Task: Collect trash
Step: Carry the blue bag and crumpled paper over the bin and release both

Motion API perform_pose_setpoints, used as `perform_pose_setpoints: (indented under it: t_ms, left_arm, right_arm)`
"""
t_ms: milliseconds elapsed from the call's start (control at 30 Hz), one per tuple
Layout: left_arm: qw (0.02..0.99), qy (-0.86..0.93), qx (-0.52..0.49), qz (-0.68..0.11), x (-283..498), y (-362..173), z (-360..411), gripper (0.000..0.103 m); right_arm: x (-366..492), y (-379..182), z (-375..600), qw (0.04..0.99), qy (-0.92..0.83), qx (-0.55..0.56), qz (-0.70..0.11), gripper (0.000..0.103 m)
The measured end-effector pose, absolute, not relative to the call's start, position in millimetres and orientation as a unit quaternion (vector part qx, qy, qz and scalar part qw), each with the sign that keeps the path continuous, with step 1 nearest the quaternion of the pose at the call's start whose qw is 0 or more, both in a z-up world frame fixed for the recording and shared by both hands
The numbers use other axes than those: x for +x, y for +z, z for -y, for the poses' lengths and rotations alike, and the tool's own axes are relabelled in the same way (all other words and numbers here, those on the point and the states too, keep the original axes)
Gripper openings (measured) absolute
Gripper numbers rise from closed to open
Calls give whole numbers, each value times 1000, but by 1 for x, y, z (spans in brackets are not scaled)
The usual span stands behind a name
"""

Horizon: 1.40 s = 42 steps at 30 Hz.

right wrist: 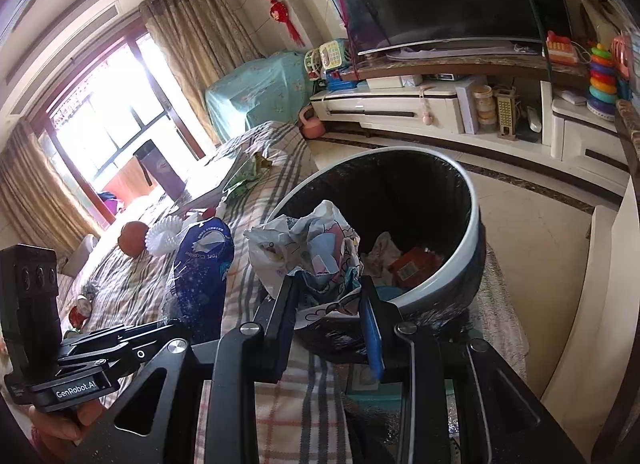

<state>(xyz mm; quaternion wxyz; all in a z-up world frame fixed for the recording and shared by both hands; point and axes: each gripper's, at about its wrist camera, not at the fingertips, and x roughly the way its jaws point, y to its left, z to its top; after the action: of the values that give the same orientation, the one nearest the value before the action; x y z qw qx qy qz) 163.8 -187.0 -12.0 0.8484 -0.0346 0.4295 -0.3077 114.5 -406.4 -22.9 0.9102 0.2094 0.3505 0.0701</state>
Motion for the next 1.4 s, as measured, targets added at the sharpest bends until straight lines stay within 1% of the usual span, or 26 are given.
perform_pose_setpoints:
  t_ms: [533,900,1300,1367,1400]
  left_arm:
    - [845,-330,-28,-421,189,2,221,19]
    - [836,-337,-26,-432,203,-2,237,19]
    - [832,-336,-23,-441,217,-5,247,20]
    - [831,-336,-24,-442,219,-5,248,20]
    - [831,-336,-24,-442,219,-5,248,20]
  right_arm:
    - [125,-18,420,913,52,207,-347,31]
    - [140,-16,429,915,42,197,-351,32]
    - [155,-22,436,912,38,191,-360,31]
    - [156,-22,437,912,37,191,-360,31]
    - [156,-21,438,912,37,191,-360,33]
